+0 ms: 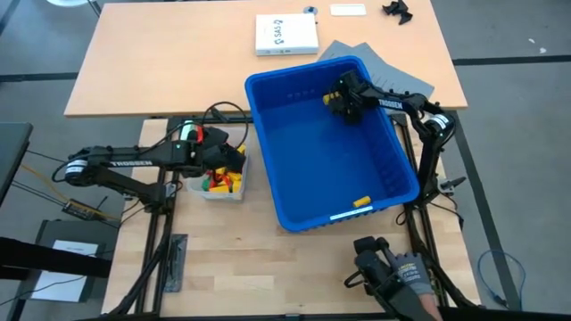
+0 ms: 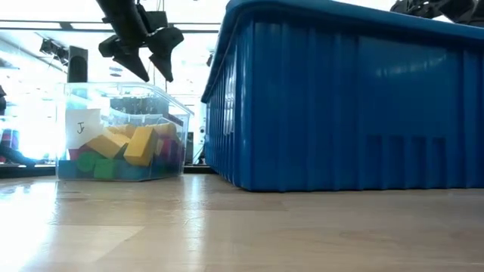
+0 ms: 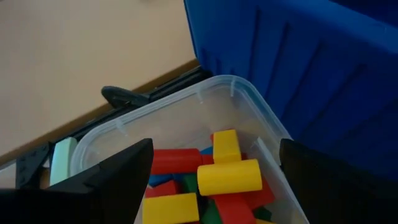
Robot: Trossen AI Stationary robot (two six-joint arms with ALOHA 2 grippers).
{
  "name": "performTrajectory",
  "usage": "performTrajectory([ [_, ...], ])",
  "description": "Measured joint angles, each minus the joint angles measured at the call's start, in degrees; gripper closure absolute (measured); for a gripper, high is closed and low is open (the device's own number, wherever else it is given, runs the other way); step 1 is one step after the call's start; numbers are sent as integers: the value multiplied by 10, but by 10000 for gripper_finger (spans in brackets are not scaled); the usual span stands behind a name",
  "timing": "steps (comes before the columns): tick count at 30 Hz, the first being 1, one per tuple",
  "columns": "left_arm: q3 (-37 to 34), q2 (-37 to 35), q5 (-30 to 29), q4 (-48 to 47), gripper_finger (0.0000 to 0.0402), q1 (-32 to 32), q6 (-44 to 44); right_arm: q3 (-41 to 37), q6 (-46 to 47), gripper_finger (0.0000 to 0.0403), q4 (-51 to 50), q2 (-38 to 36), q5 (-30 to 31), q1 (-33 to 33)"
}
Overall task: Sort blocks
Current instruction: Put the yellow block into the transparent bin
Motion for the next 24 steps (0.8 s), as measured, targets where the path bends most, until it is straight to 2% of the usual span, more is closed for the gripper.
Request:
performTrajectory([
  [4,0,0,0,1,44,0,7,0,-7,208,0,5,-2,6],
  [13,0,1,1,-3,44,0,-1,-2,10,386,-35,-7,-32,13],
  [19,0,1,18,7,44,0,2,-2,90,399,-91,-71,-69,36],
  [24,0,1,37,39,44,-12,23,-2,172,401,-137,-166,-142,64],
])
